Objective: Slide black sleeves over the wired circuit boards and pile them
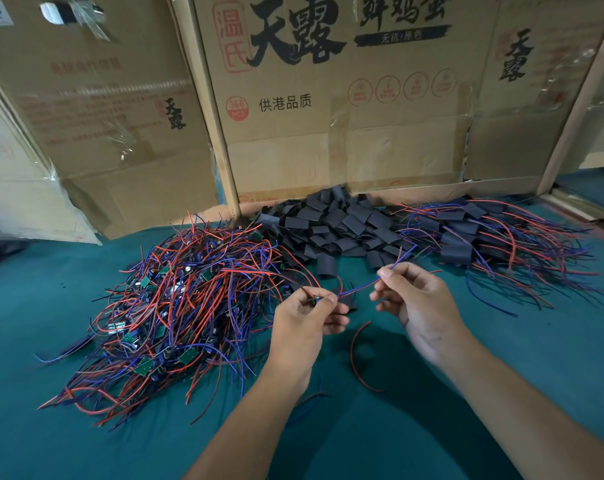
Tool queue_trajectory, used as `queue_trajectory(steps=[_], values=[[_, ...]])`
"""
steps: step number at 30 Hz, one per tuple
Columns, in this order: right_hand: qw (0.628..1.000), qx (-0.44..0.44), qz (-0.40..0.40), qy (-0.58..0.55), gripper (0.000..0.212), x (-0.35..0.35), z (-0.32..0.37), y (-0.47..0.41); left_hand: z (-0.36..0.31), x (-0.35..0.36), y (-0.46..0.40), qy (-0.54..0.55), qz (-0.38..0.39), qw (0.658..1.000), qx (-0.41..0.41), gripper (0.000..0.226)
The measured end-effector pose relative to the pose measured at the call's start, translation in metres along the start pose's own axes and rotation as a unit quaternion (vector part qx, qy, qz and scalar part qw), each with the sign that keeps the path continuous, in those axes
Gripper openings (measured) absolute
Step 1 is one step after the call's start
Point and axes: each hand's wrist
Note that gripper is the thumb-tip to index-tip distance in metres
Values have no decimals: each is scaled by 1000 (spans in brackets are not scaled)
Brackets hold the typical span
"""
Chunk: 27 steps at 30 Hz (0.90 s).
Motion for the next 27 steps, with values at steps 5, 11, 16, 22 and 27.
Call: queue_trajectory(steps=[5,11,16,22,27], values=[[997,12,-54,-55,13,-5,11,-5,0,-1,2,2,8,1000,-5,6],[997,26,-64,-28,11,-13,21,-9,-3,0,-2,21,23,999,-18,13],[999,31,-13,-5,16,-7,17,-3,-8,-7,-2,44,-33,997,-49,24],[997,12,55,52,21,-3,24,4,-18,-30,6,-344,-244,893,158,15],[983,65,160,55,18,3,18,11,-12,0,15,-348,1,907,237,16]])
Point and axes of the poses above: each hand's wrist, its own y-axis away from the middle knuckle, its own x-axis out of the palm, z = x × y, and after that the axes turned 14 degrees about -y, right-handed
